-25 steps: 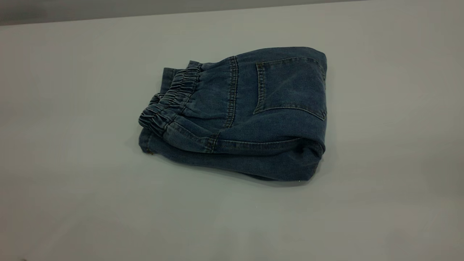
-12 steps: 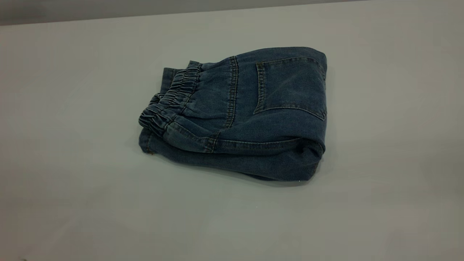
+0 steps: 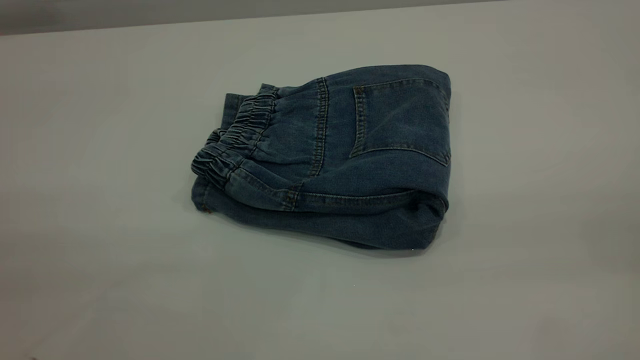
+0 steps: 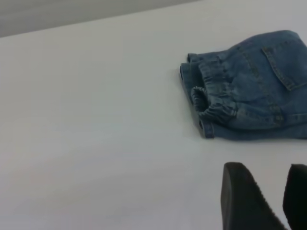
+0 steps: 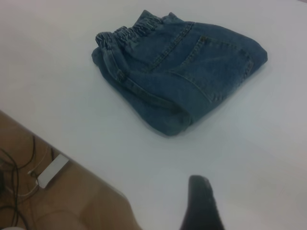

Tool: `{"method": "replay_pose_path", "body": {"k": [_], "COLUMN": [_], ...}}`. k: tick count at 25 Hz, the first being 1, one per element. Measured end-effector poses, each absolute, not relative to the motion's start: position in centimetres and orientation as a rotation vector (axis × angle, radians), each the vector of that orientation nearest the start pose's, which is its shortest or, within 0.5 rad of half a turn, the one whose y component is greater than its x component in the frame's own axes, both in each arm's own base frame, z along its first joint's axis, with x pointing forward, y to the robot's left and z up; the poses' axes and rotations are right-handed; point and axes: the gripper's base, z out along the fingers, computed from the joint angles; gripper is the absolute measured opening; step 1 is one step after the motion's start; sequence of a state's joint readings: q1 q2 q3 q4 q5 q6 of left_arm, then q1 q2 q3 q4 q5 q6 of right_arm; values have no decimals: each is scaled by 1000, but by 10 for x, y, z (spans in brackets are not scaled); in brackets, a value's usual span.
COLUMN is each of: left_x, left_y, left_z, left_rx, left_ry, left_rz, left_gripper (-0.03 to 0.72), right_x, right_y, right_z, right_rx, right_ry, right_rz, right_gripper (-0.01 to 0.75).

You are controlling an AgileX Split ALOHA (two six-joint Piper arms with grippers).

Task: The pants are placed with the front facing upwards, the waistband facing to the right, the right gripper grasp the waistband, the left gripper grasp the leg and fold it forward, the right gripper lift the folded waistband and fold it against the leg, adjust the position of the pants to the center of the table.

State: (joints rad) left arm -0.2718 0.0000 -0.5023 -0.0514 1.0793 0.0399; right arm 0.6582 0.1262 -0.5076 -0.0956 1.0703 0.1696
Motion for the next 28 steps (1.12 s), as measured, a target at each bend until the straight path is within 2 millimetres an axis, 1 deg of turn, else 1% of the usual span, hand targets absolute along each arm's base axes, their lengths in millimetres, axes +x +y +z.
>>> {"method": "replay_pose_path", "body": {"k": [5,7,12,16,18,21,24,28], "left_x": [-7,-7,-7,-7,-7,-7,-7,-6], "left_y": [-2,-2,-2,-2,-2,-3,-3,-4], "left_z": [276,276,276,276,276,276,276,276], "left_rx": [324,324,324,324,324,312,264,159], "left_ry": [2040,2040,2040,2040,2040,2042,2047,2055], "left_rz": [-205,-205,-205,-206,-206,-199,-170,-107], "left_gripper": [242,242,242,242,242,242,242,242], "right_x": [15,14,14,13,10,2,-6,-6], "right_y": [2,1,-2,-5,-6,-7,-8,-8], "right_z": [278,279,279,279,279,279,279,279], "right_rx": [-530,-495,-301,-87,14,105,124,118], "right_ry": [2123,2123,2149,2157,2141,2088,2039,2039], "right_rz": [355,340,239,126,75,32,27,34], "right_gripper": [419,419,419,419,419,419,419,419]}}
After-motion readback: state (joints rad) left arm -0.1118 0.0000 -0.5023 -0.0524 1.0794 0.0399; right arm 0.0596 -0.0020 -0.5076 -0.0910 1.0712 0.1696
